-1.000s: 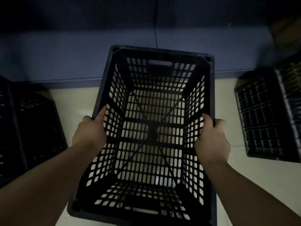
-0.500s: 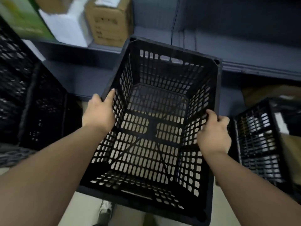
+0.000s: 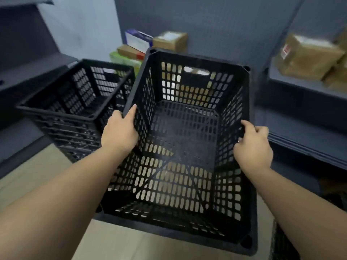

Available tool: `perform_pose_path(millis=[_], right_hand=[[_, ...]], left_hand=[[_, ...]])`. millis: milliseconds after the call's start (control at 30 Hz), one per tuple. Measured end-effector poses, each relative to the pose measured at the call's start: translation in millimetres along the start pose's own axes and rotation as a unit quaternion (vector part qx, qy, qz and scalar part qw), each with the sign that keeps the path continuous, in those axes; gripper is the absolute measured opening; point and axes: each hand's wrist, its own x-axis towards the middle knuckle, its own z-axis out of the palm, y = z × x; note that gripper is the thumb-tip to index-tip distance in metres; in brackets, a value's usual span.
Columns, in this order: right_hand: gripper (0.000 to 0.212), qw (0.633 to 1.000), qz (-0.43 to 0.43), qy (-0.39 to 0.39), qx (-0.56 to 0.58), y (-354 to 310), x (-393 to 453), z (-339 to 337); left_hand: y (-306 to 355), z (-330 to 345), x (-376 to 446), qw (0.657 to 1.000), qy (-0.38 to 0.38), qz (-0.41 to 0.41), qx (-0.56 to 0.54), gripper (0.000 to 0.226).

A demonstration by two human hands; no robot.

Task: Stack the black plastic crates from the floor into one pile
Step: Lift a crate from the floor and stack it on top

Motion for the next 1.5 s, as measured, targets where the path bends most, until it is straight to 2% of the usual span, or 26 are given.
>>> perform_pose_path(millis=[200,267,333,467,633,833,1133,1500], right_hand=[[0.059,0.995,-0.099,-0.002,0.010,-124.9,-19.4,0.4],[0.059,0.992,-0.124,0.006,0.009,-165.5,-29.7,-0.1],[0.058,0.990,-0.141,0.017,0.003,-200.9,-41.5,-2.2],[0.058,0.983,-0.179,0.036,-0.006,-268.1,-65.7,-8.7],[0.054,0.979,-0.194,0.063,-0.009,-341.7,-90.5,-24.4],[0.050,0.975,-0.209,0.072,0.009,-426.6,-118.0,-21.6],[0.048,0.974,-0.218,0.055,0.027,-540.8,-92.2,24.9],[0.047,0.974,-0.221,0.042,0.017,-639.6,-19.6,78.4]], left_hand=[[-98.2,-89.9,-2.2,0.995,0.085,-0.061,-0.003,0.065],[-133.0,-119.6,-5.8,0.994,0.098,-0.048,0.016,0.065],[-163.1,-145.4,-8.3,0.994,0.107,-0.024,0.026,0.066],[-213.5,-197.1,-3.5,0.992,0.120,-0.031,-0.009,0.065],[-265.3,-262.4,7.0,0.991,0.135,-0.003,-0.007,0.063],[-332.1,-327.8,25.2,0.991,0.129,-0.010,0.017,0.062],[-408.7,-376.0,104.5,0.988,0.143,-0.029,0.051,0.063],[-458.7,-381.0,228.8,0.990,0.134,-0.031,0.037,0.063]])
